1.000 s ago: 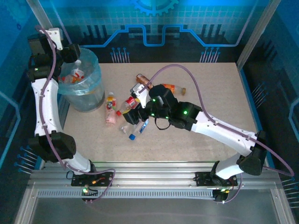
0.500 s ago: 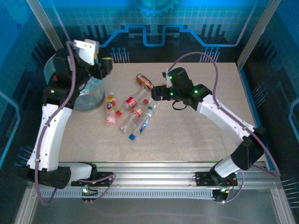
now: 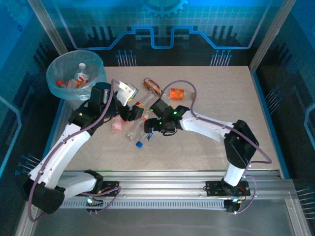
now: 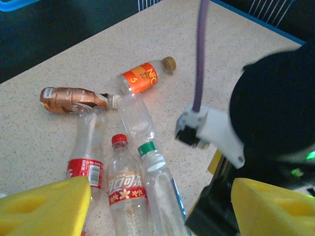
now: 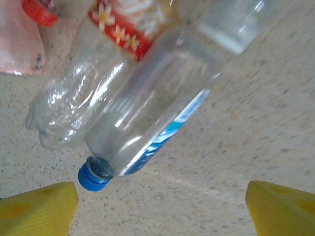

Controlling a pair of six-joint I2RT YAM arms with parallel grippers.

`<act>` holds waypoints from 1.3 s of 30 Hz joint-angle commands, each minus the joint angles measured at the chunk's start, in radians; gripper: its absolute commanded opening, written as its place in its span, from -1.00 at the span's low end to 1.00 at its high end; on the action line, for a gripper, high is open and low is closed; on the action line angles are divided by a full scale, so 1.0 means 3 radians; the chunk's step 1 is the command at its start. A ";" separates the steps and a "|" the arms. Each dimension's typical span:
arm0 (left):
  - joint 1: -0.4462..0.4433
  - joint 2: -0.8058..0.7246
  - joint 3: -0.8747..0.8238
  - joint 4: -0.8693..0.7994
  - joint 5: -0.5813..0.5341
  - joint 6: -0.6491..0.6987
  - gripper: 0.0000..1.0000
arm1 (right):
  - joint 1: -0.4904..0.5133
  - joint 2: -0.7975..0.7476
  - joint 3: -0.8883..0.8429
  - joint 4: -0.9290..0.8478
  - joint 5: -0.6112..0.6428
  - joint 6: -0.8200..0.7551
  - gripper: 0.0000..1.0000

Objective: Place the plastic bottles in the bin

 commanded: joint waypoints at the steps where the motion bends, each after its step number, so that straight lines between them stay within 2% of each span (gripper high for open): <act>1: -0.0018 -0.0226 -0.0151 0.0186 0.0079 0.0063 0.53 | 0.0104 0.0146 -0.0014 0.0133 0.0092 0.0369 0.84; 6: -0.0016 -0.0381 -0.0249 0.0129 0.0005 0.0128 0.55 | 0.0196 0.0417 0.0105 0.0178 0.0093 0.0481 0.89; 14: -0.0016 -0.0530 -0.0297 0.0067 -0.0112 0.0238 0.58 | 0.0212 0.0665 0.0196 0.0198 0.0077 0.0496 0.85; 24: -0.0019 -0.0590 -0.0365 0.0064 -0.0130 0.0221 0.60 | 0.0176 0.0523 -0.0064 0.0205 0.0085 0.0546 0.84; 34: -0.0018 -0.0585 -0.0351 0.0033 -0.0140 0.0195 0.60 | 0.0153 0.0270 -0.0289 0.0174 0.0207 0.0535 0.65; 39: -0.0017 -0.0567 -0.0377 0.0067 -0.0125 0.0141 0.60 | 0.0155 0.0363 -0.0171 0.0111 0.0192 0.0416 0.73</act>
